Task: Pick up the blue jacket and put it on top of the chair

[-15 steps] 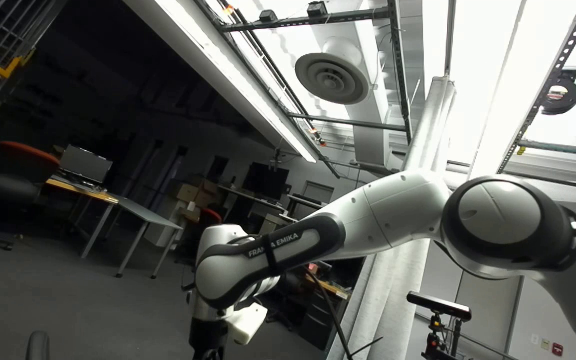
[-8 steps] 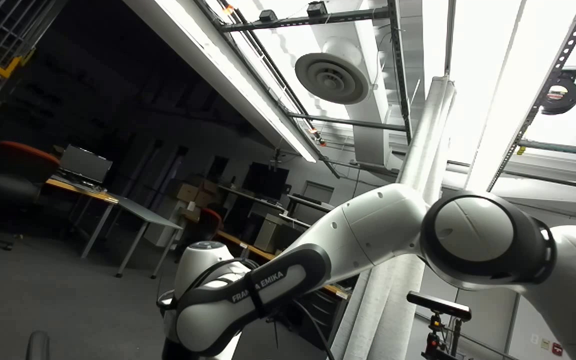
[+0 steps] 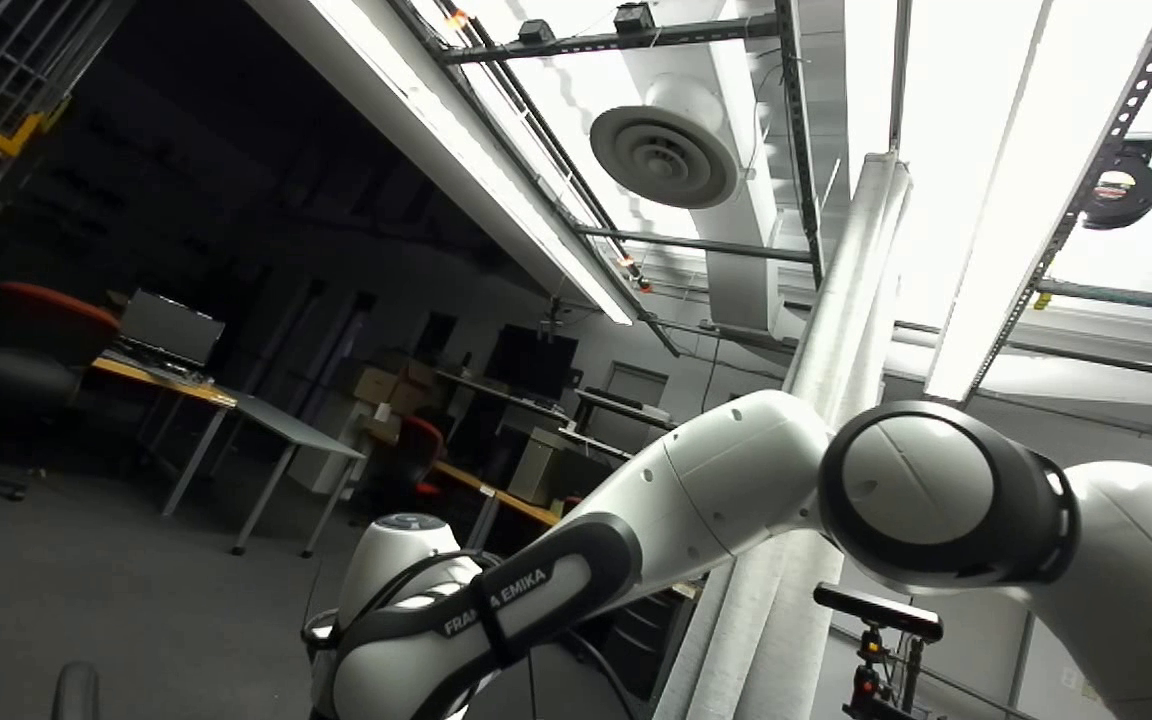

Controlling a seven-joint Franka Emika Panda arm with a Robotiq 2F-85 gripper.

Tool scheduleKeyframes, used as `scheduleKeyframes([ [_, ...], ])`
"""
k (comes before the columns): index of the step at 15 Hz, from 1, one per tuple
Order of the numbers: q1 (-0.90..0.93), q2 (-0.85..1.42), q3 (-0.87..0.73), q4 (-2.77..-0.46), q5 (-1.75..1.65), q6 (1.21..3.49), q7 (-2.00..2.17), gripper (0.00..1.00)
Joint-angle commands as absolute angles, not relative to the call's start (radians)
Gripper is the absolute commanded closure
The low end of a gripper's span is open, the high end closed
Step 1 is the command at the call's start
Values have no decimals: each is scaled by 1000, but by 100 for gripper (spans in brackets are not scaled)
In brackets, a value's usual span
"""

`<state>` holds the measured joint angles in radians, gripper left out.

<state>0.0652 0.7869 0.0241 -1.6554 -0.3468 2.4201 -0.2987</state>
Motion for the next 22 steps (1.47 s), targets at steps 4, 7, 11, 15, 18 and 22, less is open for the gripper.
scheduleKeyframes([
  [4,58,887,49,-1584,-272,2516,-283,5],
  [7,68,953,42,-1515,-276,2578,-273,7],
  [11,59,1035,38,-1387,-269,2595,-283,8],
  [15,42,1084,25,-1294,-261,2568,-288,44],
  [18,23,1103,16,-1254,-257,2548,-289,70],
  [22,2,1125,14,-1203,-239,2507,-279,98],
])
